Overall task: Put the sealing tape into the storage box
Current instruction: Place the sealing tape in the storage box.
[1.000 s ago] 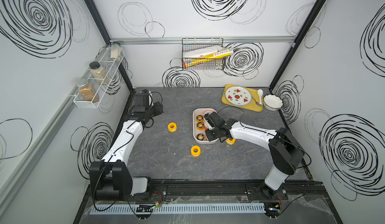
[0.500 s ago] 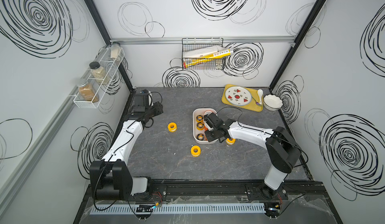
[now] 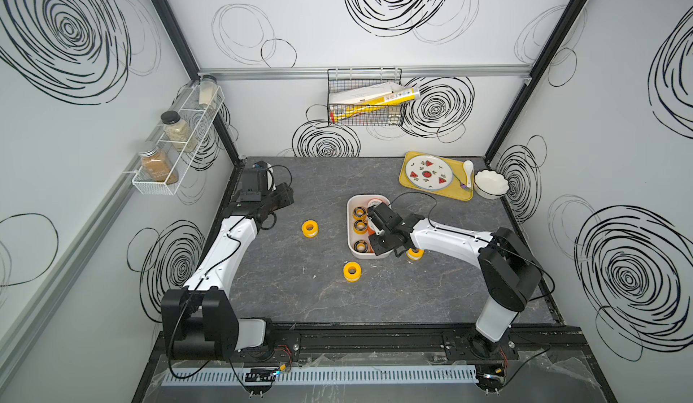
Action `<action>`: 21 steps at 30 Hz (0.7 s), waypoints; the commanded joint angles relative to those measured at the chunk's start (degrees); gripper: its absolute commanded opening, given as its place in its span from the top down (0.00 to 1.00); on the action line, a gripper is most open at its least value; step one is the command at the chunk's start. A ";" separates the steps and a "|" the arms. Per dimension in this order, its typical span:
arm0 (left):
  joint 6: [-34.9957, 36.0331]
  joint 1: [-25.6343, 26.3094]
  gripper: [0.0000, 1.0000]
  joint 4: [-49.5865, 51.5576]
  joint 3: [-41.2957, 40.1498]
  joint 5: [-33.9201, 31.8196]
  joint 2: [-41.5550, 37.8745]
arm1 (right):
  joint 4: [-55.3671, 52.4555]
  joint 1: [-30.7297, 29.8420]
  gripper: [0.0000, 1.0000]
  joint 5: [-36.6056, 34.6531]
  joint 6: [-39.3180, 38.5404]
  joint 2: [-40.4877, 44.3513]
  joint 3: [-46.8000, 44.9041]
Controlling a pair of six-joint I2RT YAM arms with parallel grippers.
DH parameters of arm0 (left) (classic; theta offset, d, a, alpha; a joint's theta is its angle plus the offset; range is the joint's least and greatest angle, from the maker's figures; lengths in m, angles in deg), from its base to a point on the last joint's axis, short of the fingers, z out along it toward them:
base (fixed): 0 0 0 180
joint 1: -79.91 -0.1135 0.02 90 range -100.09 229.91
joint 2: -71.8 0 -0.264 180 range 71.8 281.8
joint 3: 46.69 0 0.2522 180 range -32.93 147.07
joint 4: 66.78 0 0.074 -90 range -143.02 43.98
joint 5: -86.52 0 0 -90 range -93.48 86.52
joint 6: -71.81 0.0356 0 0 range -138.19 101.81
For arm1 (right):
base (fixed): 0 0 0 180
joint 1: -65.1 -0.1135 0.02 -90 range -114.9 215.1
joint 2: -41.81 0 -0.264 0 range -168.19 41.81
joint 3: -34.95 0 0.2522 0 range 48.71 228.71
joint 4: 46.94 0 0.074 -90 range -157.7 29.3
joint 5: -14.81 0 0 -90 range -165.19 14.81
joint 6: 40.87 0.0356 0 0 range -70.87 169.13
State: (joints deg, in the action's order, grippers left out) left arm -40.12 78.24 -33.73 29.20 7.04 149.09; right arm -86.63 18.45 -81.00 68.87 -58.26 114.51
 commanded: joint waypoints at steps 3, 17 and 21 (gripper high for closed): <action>-0.16 -0.79 0.48 -2.14 -0.25 0.73 0.62 | 0.31 -0.19 0.48 -0.06 0.95 4.36 0.28; -0.08 -0.88 0.48 -2.11 -0.17 1.51 1.31 | 6.37 4.98 0.46 5.47 3.27 13.38 -4.45; -0.05 -0.92 0.48 -2.14 -0.16 1.91 1.62 | 7.10 6.84 0.48 6.61 3.72 14.66 -5.45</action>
State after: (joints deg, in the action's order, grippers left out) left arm -40.12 78.13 -33.73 29.20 7.92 150.03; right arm -81.17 24.35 -75.95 71.50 -45.56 110.20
